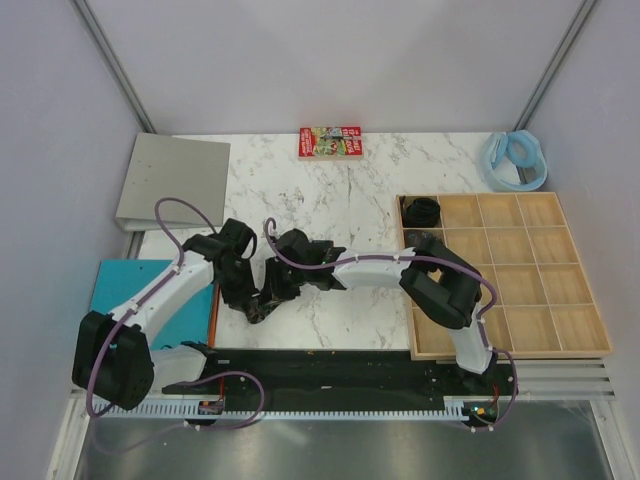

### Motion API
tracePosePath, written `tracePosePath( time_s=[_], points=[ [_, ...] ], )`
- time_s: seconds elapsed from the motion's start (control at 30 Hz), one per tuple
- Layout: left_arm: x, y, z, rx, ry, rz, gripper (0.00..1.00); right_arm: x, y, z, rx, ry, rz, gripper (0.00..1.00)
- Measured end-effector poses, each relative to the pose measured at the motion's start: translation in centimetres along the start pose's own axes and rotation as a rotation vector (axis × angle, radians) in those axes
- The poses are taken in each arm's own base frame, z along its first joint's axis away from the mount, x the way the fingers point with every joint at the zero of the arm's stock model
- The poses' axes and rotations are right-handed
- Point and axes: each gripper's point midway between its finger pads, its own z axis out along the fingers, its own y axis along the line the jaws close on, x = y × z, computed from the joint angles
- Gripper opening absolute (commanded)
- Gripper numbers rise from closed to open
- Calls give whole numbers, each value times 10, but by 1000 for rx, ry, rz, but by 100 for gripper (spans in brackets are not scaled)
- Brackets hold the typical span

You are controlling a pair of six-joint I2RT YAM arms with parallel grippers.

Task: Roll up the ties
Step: Roll the tie at the center of the board.

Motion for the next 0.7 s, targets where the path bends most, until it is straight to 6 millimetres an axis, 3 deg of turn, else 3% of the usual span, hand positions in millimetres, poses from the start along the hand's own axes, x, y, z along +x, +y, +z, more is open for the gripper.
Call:
tracePosePath(
  time_s=[0.43, 0.7],
  points=[
    [-32, -23, 2, -16, 29, 67, 8, -23, -33, -3, 40, -8, 34, 19],
    [-39, -27, 13, -48, 79, 71, 8, -22, -42, -1, 51, 2, 28, 19]
  ],
)
